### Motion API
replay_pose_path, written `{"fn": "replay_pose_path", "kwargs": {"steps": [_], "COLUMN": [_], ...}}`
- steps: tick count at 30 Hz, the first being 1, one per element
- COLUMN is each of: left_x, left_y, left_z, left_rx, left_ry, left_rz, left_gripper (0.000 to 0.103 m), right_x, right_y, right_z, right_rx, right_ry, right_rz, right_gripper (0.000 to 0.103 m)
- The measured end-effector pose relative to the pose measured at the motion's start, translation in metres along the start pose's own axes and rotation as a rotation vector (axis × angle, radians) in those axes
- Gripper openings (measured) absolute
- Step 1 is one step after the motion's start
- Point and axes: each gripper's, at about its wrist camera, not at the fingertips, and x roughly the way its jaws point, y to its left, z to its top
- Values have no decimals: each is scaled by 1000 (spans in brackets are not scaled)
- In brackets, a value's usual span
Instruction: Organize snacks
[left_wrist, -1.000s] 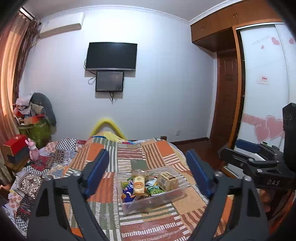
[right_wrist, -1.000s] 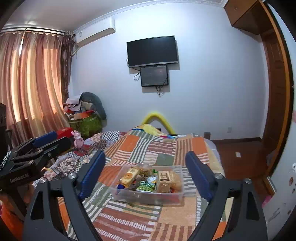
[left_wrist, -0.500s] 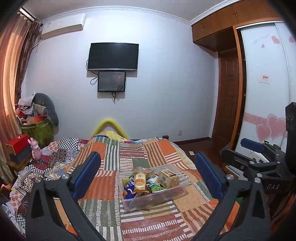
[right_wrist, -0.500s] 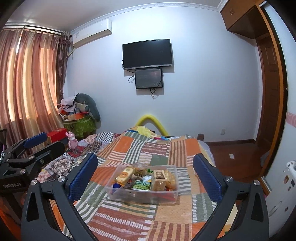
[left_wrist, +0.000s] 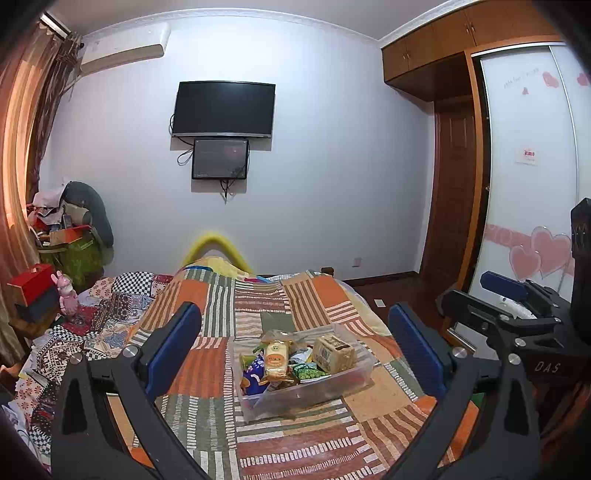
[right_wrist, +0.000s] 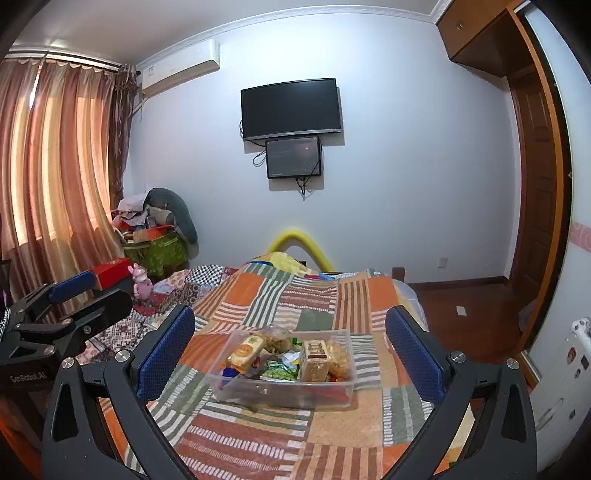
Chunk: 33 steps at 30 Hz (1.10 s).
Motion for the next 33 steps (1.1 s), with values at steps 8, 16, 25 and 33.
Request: {"fn": "replay_pose_path", "kwargs": {"steps": [8, 16, 25, 33], "left_x": [3, 3, 2, -1], "left_y": [0, 3, 3, -1], "left_z": [-1, 0, 0, 0], "left_rx": [-6, -13, -18, -11], "left_ry": [8, 7, 10, 9], "left_rz": [-23, -36, -46, -58], "left_gripper": [103, 103, 103, 103], "right_x": [-1, -1, -2, -3], "right_y": [1, 0, 3, 5], "right_z": [1, 3, 3, 3], "right_rx": [-1, 3, -2, -5], "right_ry": [-6, -10, -11, -12], "right_rz": [-6, -8, -3, -1], "right_gripper": [103, 103, 103, 103]}}
